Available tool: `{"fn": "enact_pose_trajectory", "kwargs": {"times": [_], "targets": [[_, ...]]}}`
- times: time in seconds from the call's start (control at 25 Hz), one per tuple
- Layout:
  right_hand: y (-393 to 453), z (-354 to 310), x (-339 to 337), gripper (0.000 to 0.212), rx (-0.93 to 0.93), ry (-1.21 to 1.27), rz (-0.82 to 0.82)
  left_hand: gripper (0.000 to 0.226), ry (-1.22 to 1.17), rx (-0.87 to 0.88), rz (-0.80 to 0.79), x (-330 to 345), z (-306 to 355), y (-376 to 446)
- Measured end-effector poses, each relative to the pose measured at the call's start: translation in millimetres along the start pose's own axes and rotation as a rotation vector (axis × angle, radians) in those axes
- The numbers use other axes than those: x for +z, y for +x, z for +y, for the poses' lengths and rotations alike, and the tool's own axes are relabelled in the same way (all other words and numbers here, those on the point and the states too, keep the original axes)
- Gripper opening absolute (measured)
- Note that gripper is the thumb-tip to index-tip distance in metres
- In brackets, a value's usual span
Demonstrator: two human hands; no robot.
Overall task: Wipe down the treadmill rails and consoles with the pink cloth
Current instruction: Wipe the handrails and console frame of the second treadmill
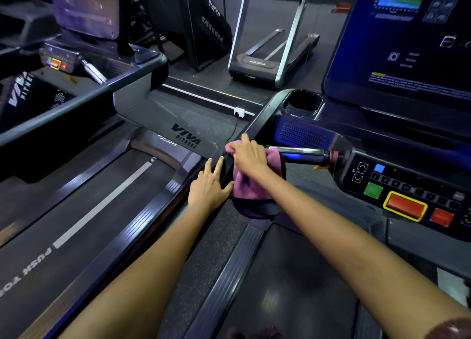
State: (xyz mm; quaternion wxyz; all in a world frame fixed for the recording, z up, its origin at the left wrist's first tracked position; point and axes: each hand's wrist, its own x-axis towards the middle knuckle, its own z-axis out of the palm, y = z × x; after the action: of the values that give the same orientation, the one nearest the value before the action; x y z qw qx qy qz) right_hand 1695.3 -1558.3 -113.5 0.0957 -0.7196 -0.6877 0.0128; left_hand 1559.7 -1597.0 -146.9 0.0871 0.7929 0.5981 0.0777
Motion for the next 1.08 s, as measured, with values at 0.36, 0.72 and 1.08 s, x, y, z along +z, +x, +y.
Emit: {"fn": "enact_pose_trajectory", "kwargs": {"times": [0.36,0.72,1.08], "targets": [[1,26,3,0.030,-0.156,-0.074,0.033,0.077,0.024,-0.028,-0.012,-1,1,-3],[39,58,-30,0.016,-0.140,-0.075,-0.075,0.077,-0.030,-0.048,0.012,-6,6,-7],[52,67,-10,0.025,-0.146,0.023,-0.059,0.085,-0.002,0.091,0.020,-5,0,0]]}}
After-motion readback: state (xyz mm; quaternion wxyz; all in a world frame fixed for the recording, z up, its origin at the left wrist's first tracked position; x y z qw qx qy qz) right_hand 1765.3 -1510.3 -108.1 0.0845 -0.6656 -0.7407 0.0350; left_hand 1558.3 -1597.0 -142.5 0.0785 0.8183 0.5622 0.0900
